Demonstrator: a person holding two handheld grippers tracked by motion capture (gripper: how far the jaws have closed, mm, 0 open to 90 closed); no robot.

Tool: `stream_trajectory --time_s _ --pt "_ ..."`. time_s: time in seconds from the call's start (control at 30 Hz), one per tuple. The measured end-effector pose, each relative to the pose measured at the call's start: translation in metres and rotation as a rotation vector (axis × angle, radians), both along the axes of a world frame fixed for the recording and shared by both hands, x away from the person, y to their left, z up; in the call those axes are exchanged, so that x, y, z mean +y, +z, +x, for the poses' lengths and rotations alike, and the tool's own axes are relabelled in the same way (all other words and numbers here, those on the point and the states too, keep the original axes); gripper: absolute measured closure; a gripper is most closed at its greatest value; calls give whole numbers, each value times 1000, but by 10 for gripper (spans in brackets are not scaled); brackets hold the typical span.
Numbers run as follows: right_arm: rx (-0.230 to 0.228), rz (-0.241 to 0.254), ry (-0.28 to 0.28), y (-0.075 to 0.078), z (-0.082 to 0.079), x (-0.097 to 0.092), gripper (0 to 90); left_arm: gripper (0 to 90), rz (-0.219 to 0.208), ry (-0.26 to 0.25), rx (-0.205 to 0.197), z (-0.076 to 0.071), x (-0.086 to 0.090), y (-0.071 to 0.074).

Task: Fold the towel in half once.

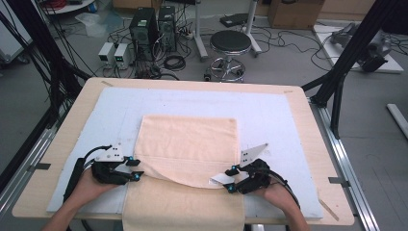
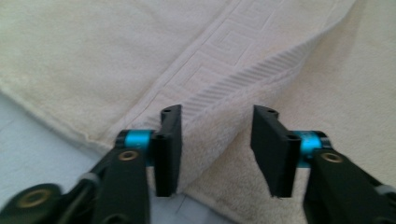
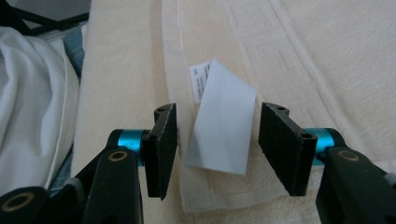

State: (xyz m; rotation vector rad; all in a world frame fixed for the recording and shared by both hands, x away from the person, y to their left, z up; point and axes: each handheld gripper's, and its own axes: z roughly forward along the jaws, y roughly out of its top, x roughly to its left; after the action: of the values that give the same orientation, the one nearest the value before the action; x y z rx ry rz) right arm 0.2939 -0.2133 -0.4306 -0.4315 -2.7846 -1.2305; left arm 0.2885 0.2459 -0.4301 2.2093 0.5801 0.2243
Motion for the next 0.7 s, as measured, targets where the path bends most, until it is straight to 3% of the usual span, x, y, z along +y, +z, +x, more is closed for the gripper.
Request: stream_trajectory --time_s 0.07,0.13,0.23,0.3,0.4,0.47,0.57,0.6,0.7 --pt "-26 -12 -3 -3 -3 0 486 474 12 -1 -2 0 1 -2" --pt "-47 -22 6 -4 -7 1 530 531 24 5 -7 0 0 -3" --pt "-82 -36 7 -4 -8 2 679 647 23 12 -8 3 1 -1" --pt "-66 -16 1 -3 -6 -1 794 726 21 27 1 5 2 0" --pt "-60 -6 3 -1 -4 -3 869 831 -2 15 -17 4 3 3" --pt "-65 -12 -3 -1 -4 -3 868 781 -36 2 -11 3 6 5" --pt "-61 -14 8 -1 -5 -3 865 519 -36 18 0 3 9 8" --pt "-60 -16 6 -1 -5 -3 863 471 -39 22 3 3 10 9" --pt "-64 -13 0 -1 -5 -3 851 419 -39 35 7 4 13 10"
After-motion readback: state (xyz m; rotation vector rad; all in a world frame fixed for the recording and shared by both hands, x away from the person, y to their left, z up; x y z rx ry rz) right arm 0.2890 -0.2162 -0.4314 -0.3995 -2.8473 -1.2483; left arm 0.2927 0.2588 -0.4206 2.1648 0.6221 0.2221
